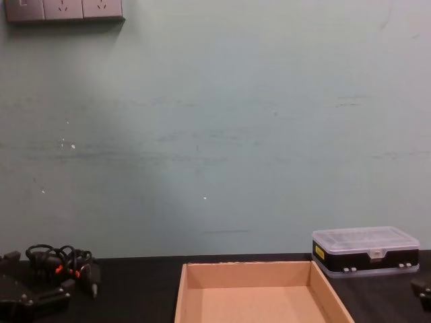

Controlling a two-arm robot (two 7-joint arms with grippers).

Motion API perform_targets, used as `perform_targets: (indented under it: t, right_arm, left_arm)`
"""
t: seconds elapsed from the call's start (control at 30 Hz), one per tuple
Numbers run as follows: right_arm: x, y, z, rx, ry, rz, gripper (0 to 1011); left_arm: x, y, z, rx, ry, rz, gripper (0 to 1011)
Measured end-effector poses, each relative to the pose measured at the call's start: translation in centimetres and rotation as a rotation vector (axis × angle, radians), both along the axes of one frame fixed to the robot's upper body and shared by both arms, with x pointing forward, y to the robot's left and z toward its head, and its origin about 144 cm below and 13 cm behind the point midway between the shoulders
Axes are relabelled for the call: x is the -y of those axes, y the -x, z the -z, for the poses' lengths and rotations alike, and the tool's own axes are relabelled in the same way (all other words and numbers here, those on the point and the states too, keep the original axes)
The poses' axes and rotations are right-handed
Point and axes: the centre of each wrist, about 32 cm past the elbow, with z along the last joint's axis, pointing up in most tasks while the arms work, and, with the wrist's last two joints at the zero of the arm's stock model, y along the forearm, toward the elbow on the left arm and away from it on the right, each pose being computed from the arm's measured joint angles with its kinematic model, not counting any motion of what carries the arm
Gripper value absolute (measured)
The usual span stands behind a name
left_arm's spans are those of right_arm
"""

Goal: Use one hand to pick up the angle iron from the table and place it into the box.

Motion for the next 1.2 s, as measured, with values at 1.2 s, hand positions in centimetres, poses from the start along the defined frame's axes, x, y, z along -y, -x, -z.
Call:
perform_targets:
  t: [1.2]
  right_arm:
    - [0.0,0.0,0.0,0.0,0.0,0.0,1002]
  left_arm:
    - [0.0,0.0,0.0,0.0,0.0,0.0,1000]
